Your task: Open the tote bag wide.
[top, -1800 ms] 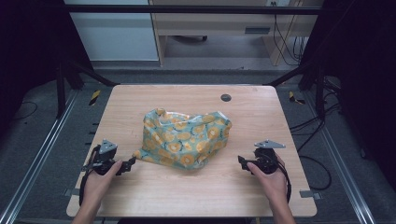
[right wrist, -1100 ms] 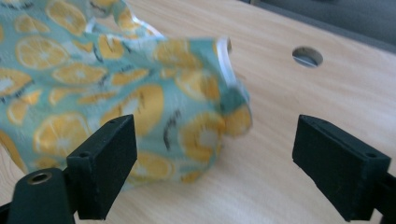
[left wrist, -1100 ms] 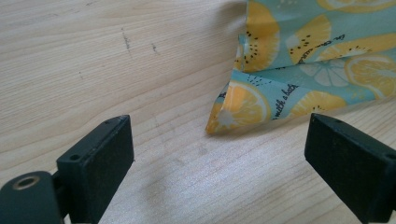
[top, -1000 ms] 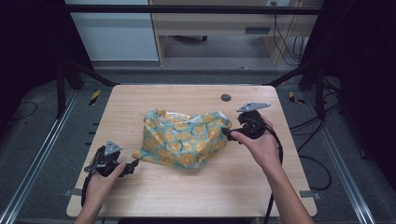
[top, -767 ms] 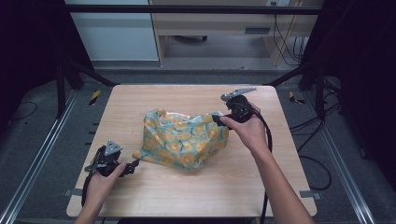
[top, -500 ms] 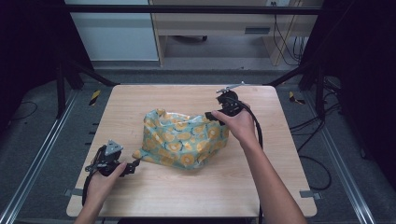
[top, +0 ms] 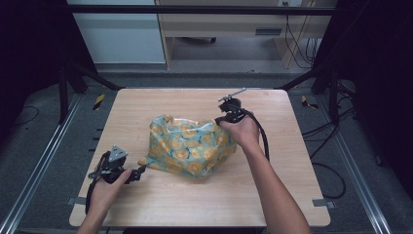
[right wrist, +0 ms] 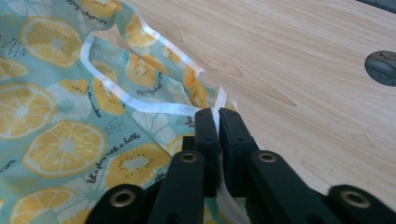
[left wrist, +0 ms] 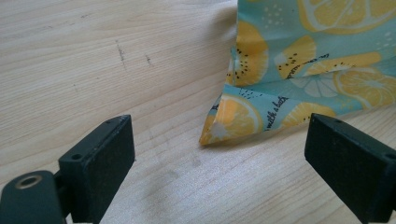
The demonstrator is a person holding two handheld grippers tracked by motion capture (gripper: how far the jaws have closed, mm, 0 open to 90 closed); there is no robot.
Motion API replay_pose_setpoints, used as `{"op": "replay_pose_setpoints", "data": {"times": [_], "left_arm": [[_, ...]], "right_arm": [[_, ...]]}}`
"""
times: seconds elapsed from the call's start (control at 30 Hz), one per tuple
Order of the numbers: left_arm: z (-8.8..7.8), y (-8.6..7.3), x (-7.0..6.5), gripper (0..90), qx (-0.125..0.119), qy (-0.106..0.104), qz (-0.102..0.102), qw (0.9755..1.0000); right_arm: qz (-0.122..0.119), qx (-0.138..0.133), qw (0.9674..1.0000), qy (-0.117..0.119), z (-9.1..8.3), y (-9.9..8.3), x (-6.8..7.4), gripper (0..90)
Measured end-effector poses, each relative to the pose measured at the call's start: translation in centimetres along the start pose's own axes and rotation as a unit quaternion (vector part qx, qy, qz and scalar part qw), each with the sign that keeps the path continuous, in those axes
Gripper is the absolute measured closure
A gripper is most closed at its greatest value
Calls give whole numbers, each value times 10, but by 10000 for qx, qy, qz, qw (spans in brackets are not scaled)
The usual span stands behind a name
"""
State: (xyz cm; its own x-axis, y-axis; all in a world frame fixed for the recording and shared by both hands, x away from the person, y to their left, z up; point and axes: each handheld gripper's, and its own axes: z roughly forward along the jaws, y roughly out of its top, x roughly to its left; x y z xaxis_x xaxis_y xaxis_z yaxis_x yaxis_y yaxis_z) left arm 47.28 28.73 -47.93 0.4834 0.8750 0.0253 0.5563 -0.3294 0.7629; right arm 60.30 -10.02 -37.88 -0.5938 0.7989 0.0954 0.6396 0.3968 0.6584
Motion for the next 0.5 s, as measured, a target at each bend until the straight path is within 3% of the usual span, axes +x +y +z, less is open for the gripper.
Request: {"op": "replay_pose_setpoints", "data": {"times": [0.4,0.5], "left_arm": [[-1,0,1,82,-7,11,19,10000],[-2,1,1,84,-27,19,-4,10000]], "right_arm": [[-204,-270,9994,-35,-17,-2,8,900],[-316,-426,9986,56,-25,-4,14,900]]}}
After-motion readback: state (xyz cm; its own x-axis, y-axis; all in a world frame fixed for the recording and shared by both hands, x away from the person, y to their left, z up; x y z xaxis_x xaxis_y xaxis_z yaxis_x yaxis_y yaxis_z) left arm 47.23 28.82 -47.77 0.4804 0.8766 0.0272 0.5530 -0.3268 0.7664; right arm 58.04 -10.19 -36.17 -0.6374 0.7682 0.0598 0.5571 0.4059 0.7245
